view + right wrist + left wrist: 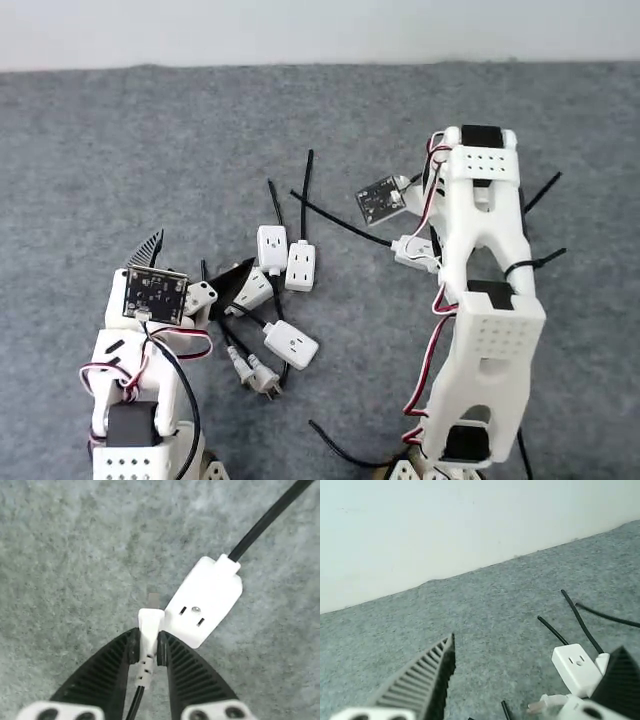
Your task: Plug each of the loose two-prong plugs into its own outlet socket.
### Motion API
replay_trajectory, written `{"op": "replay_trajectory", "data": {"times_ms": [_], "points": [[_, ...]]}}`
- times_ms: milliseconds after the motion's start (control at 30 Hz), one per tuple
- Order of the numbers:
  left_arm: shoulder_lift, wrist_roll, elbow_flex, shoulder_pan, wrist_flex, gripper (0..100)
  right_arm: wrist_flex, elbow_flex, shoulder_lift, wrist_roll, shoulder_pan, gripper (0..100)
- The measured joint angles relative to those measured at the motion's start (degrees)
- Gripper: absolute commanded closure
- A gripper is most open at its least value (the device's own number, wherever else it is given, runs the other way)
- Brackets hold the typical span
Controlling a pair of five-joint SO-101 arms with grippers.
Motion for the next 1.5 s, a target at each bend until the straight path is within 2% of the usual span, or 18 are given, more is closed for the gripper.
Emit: {"op": "replay_trajectory", "data": {"times_ms": [400, 700, 900, 1033, 1267, 1500], "points": [[0.0, 0.0, 0.0, 0.0, 0.0, 56, 0.26, -0.53, 1.76, -9.14, -8.53, 99.0], [0.0, -0.35, 0.0, 0.0, 0.0, 56, 2.81, -6.15, -1.05, -9.67, -2.29, 99.0], [0.0, -0.88, 0.0, 0.0, 0.0, 56, 2.81, -6.15, -2.2, -12.13, -1.41, 99.0], [0.0, -0.88, 0.0, 0.0, 0.0, 56, -0.26, -8.79, -2.2, -19.43, -1.41, 99.0], [0.0, -0.88, 0.0, 0.0, 0.0, 56, -15.3, -9.58, 1.93, -38.95, -1.41, 99.0], [0.0, -0.88, 0.0, 0.0, 0.0, 56, -19.78, -10.73, 9.67, -40.79, -1.23, 99.0]]}}
